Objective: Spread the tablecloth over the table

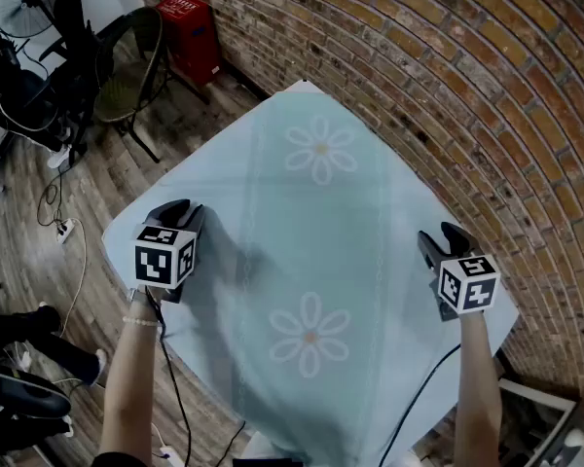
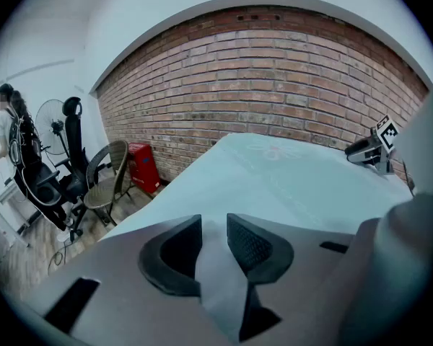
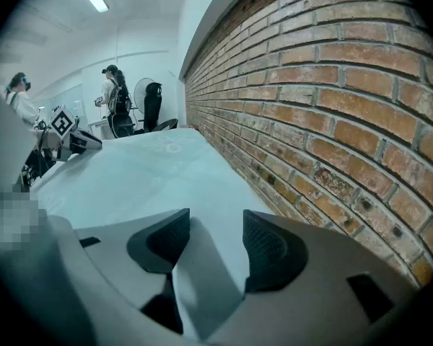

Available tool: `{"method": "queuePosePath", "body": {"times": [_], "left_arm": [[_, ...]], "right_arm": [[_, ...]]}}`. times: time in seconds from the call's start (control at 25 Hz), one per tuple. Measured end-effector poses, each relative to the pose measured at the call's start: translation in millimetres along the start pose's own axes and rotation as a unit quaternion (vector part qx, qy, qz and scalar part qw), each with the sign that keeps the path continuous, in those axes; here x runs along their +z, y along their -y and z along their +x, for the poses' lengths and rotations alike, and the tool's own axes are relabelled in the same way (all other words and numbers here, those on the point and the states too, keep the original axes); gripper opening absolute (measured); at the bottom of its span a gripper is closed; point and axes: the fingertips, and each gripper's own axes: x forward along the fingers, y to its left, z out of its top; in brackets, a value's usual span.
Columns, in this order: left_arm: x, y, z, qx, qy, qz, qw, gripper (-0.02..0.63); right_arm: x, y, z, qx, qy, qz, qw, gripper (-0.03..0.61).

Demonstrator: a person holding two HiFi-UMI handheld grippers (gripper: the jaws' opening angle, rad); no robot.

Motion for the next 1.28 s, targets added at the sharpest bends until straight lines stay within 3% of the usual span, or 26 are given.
{"method": "queuePosePath", "body": {"times": [1.0, 1.16, 1.28], "left_arm": [[34.8, -25.8, 32.7, 0.009, 0.006, 0.002, 0.9999, 0.132], [33.8, -27.3, 29.6, 0.029, 0.011, 0.008, 0.9995, 0.132], [29.8, -25.7, 17.3, 0.043, 0.022, -0.004, 0.9988, 0.092]], "right_arm": [[36.4, 14.8, 36.6, -0.013, 0.006, 0.002, 1.0, 0.258], [38.5, 14.4, 36.3, -0.017, 0.016, -0.003, 1.0, 0.256], [44.3, 18.8, 25.4, -0.018, 0.053, 0.027, 0.998, 0.255]]}}
